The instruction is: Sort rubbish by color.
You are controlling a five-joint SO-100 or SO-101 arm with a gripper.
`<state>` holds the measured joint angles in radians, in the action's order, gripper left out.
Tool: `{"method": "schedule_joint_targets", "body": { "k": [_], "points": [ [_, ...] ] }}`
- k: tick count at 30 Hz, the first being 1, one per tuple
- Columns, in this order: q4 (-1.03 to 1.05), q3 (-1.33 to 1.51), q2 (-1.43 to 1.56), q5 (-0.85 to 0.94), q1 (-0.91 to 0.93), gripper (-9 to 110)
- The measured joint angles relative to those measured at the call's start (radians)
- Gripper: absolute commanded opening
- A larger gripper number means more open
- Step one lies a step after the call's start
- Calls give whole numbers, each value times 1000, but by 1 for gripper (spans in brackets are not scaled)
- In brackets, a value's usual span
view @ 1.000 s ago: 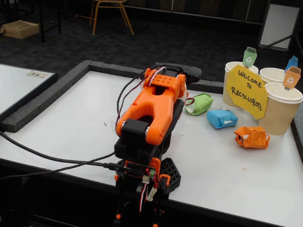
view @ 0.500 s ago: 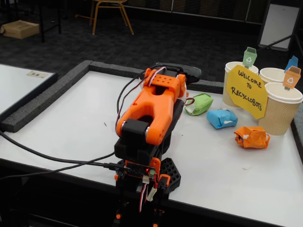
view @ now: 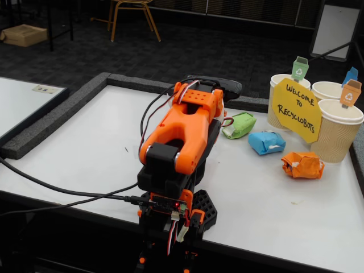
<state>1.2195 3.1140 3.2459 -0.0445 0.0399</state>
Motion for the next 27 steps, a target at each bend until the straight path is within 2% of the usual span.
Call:
{"method": "schedule_joint_targets", "body": {
  "k": [27],
  "points": [
    [0,0,0,0,-18,0]
  ]
}}
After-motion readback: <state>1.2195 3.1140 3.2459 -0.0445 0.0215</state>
